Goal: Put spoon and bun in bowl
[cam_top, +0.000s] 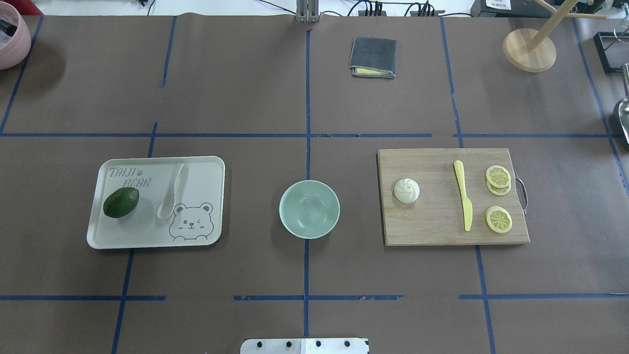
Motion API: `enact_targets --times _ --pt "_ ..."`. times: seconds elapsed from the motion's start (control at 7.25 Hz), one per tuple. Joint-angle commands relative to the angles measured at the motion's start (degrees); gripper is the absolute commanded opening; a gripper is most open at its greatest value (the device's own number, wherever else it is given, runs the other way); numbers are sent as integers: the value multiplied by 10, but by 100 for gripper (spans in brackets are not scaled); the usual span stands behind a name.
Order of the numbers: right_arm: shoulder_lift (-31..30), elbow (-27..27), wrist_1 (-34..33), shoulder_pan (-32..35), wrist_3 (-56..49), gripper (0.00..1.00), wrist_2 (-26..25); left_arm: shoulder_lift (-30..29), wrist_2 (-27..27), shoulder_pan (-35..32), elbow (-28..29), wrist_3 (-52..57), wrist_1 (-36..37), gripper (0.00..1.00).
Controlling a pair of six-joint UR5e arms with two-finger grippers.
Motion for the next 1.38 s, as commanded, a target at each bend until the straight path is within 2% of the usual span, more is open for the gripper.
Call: enact_targets --times 0.0,0.28,0.41,0.97,1.1,1.24 --pt "1 1 0 0 0 100 0 0 1 0 -7 -1 0 100" --pt "8 0 0 0 0 100 -1 -3 3 1 -18 -1 -12 100" --pt "12 2 0 0 8 100 -1 -6 13 2 -23 -3 -58 100" --pt "41 3 0 0 16 100 0 -48 11 3 7 -7 -371 100" --pt "46 8 0 0 16 100 6 -52 5 9 8 -24 -414 100" --pt "58 8 1 0 16 100 19 -63 -16 34 -4 -148 -418 100"
